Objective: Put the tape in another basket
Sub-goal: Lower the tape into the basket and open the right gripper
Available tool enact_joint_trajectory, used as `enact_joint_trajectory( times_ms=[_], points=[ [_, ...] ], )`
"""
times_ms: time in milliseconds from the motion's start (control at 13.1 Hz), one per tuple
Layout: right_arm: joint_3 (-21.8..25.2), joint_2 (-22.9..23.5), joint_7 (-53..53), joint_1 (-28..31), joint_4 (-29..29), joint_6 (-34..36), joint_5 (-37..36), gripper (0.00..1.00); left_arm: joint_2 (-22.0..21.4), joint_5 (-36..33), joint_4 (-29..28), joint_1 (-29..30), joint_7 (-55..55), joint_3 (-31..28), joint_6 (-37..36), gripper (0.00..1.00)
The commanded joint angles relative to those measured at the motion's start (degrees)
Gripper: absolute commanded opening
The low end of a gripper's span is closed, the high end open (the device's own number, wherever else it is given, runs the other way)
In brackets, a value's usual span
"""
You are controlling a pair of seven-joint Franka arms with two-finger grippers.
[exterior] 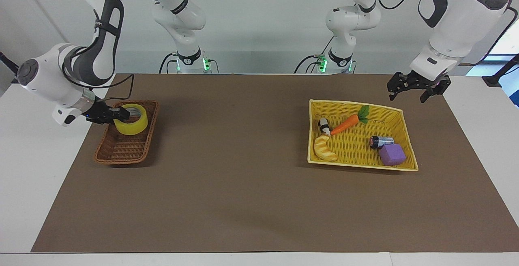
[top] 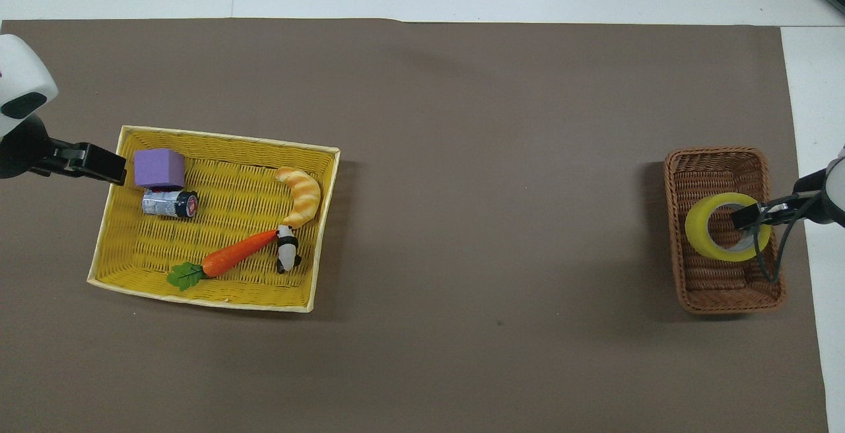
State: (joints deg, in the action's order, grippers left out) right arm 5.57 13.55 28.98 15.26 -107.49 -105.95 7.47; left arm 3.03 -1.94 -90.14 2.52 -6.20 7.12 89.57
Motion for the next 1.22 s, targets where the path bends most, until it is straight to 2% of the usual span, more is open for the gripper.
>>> enact_joint_trajectory(
  times_ms=[0, 152, 229, 381, 457, 534, 839, 1143],
  points=[
    [-0.39, -0.28, 0.91, 0.82, -2.37, -3.2, -1.31, 0.0, 0.49, -0.96, 5.14, -0.14, -1.71, -0.61, -6.32, 1.0],
    [-0.3, 0.86, 1.08, 0.91, -2.37, -4.96, -1.31, 0.0, 0.14, 0.18, 5.15, 0.03, -1.28, -0.61, -5.81, 1.0],
    [-0.3, 0.95, 1.08, 0.82, -2.37, -4.79, -1.31, 0.04, 0.05, 0.97, 5.15, 0.21, -1.27, -0.7, -5.89, 1.0],
    [-0.39, 0.95, 0.82, 0.82, -2.37, -4.7, -1.31, 0.54, 0.05, 2.72, 6.55, 0.3, -1.19, -1.4, -6.6, 1.0],
    [-0.39, 0.95, 0.73, 0.82, -2.46, -4.7, -1.31, 0.85, -0.04, 3.69, 7.34, 0.38, -1.1, -1.32, -6.77, 1.0],
    [-0.39, 0.95, 0.73, 0.82, -2.46, -4.7, -1.31, 1.0, -0.38, 3.7, 7.17, 0.56, -0.92, -1.4, -5.82, 1.0],
    [-0.39, 1.39, 0.82, 0.73, -1.59, -4.44, -1.31, 1.0, -0.92, 3.44, 6.82, 0.74, -1.27, -1.32, -6.51, 1.0],
    [-0.21, -0.71, -1.45, -3.3, 2.8, -2.94, -1.57, 1.0, -0.92, 3.44, 6.82, 0.74, -1.27, -1.32, -6.51, 1.0]
  ],
)
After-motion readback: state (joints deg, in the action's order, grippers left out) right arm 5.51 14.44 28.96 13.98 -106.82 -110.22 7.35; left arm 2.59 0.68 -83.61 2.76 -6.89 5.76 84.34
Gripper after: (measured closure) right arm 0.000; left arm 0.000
